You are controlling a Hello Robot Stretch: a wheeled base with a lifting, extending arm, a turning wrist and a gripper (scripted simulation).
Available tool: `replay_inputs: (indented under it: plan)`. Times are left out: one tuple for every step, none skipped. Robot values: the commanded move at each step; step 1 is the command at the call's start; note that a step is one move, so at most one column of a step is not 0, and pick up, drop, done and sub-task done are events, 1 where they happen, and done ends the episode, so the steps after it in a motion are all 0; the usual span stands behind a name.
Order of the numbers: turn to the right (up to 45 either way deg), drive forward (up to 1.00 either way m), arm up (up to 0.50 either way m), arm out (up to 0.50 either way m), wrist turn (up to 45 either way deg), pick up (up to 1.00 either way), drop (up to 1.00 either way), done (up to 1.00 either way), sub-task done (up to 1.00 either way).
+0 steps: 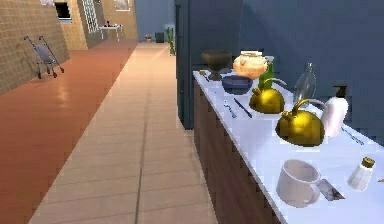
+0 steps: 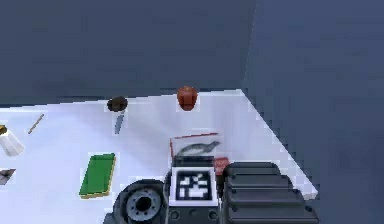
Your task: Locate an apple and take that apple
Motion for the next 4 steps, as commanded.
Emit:
replay_inputs:
  plan:
    - [0.0, 0.0, 0.0, 0.42, 0.0, 0.0, 0.0, 0.0, 0.0]
    - [0.0, 0.0, 0.0, 0.0, 45.0, 0.0, 0.0, 0.0, 0.0]
    - [0.0, 0.0, 0.0, 0.0, 45.0, 0.0, 0.0, 0.0, 0.0]
    - [0.0, 0.0, 0.0, 0.0, 45.0, 0.0, 0.0, 0.0, 0.0]
